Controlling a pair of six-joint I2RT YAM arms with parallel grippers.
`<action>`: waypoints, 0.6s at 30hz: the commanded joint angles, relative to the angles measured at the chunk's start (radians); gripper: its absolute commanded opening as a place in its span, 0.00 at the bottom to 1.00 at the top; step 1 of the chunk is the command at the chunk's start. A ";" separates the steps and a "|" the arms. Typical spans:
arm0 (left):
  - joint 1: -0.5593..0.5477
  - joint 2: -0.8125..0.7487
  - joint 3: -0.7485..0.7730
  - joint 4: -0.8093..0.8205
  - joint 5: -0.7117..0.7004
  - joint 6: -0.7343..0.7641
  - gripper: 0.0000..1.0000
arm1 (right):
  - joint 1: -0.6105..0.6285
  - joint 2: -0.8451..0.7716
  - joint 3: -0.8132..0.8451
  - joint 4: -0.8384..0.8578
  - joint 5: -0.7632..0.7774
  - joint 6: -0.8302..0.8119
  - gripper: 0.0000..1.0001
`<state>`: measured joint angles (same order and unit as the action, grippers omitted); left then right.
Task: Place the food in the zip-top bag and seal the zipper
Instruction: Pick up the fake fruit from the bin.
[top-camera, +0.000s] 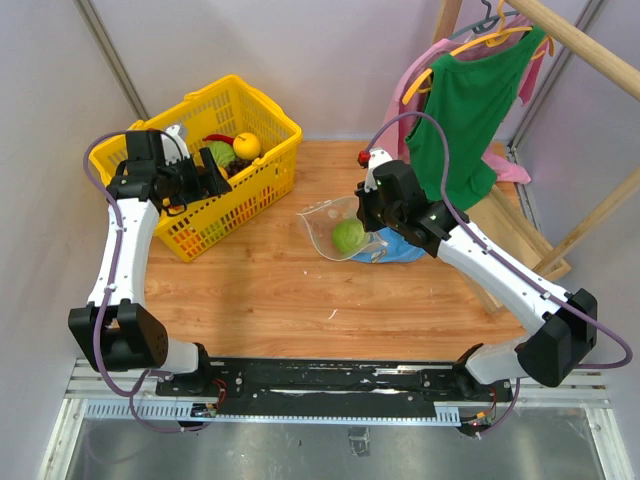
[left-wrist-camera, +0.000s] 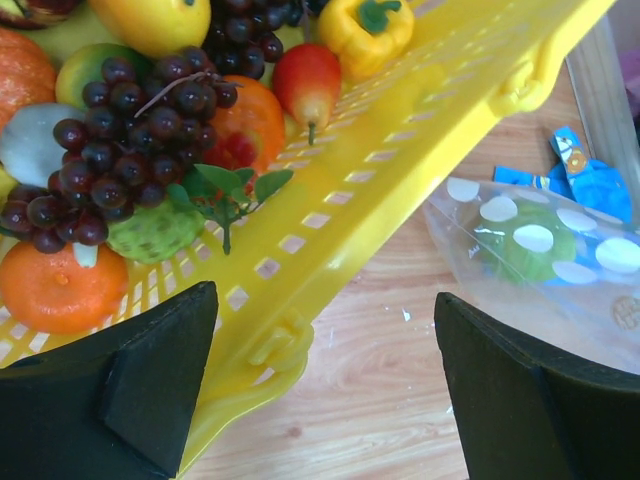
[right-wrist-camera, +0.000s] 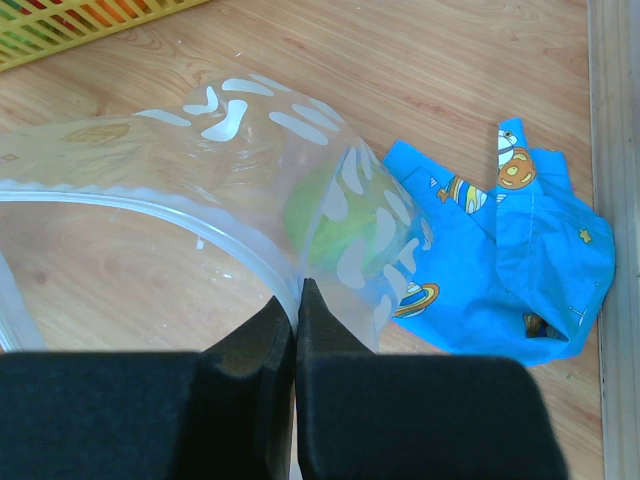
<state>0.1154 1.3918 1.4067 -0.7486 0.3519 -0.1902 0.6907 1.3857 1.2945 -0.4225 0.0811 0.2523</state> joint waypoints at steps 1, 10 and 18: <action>-0.025 -0.038 0.040 -0.093 0.068 -0.015 0.91 | -0.024 -0.016 -0.009 0.021 0.019 -0.017 0.01; -0.025 0.001 0.229 -0.144 -0.137 -0.002 0.90 | -0.031 -0.016 -0.008 0.022 0.027 -0.028 0.01; -0.019 0.118 0.317 -0.091 -0.373 0.047 0.90 | -0.033 -0.015 -0.012 0.024 0.024 -0.035 0.01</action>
<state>0.0929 1.4273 1.6955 -0.8593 0.1379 -0.1913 0.6727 1.3857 1.2945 -0.4168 0.0841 0.2317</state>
